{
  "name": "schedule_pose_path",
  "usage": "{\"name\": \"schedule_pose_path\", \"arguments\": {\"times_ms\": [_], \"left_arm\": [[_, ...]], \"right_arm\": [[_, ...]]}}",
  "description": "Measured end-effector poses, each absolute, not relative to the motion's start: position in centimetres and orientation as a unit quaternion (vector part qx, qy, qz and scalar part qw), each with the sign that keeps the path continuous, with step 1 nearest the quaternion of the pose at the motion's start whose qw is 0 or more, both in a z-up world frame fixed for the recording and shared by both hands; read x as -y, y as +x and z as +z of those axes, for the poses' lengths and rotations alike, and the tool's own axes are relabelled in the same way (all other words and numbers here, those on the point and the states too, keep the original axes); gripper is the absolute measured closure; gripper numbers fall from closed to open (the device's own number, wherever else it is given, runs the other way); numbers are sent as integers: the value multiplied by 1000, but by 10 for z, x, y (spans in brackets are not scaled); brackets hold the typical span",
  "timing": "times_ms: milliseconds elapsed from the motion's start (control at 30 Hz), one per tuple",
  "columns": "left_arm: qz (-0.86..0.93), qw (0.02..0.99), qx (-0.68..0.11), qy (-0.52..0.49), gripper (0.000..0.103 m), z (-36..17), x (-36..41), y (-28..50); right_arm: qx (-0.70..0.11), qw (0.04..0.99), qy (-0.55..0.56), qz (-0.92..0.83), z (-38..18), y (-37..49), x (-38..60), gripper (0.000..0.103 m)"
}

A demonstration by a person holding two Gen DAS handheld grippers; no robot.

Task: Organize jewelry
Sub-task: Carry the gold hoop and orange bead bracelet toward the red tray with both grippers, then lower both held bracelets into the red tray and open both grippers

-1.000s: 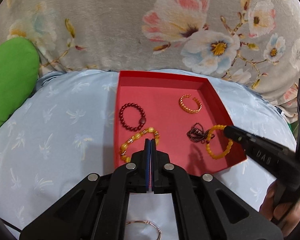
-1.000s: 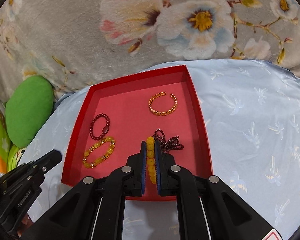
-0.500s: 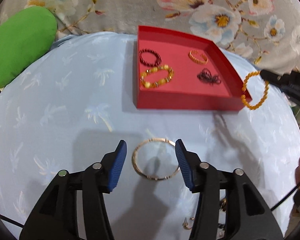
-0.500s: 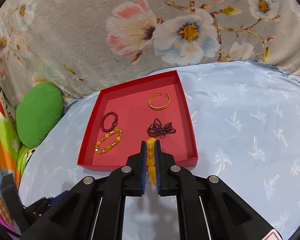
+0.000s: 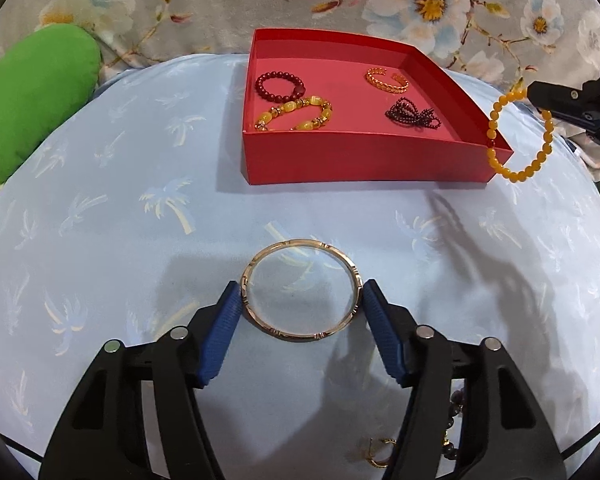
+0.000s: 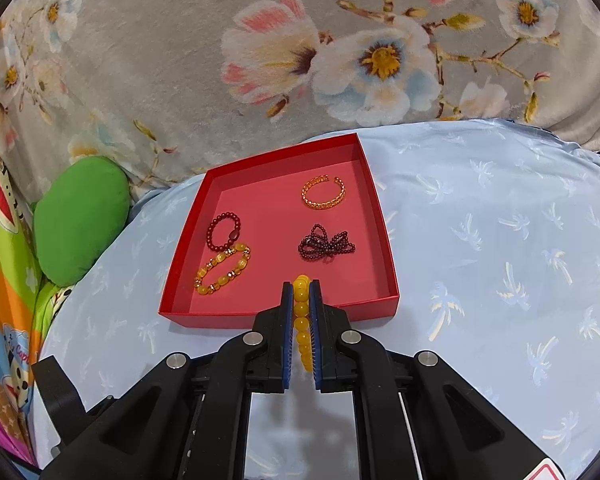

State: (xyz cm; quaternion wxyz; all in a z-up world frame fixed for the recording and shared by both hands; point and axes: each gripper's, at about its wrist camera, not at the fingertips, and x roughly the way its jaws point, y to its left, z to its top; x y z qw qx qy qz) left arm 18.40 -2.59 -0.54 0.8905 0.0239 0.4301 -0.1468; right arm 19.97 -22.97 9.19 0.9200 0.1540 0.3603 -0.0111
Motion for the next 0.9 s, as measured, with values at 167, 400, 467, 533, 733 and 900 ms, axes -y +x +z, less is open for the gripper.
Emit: {"name": "schedule_pose_path", "arguments": {"times_ms": [167,400,467,533,733,900], "left_arm": [[-153,889,-432,17,44,-4,22,183],[-166,896,-411,10,44,23,23,184],[-170,902,-396,10,44,39,26,190],[-176,908,-381,10,44,56,29,200],[-181,922,-341,17,44,96,49,238],[-168,919,-355,21,44,87,67,275]], "right_arm": [[-362,919,156,-12,91,201,231,95],[-359,921,149,-10,95,207,229,95],[-355,924,143,-9,102,214,228,95],[-351,926,141,-6,109,222,228,95],[-344,927,151,7,120,255,231,95],[-364,920,146,5,102,280,232,95]]}}
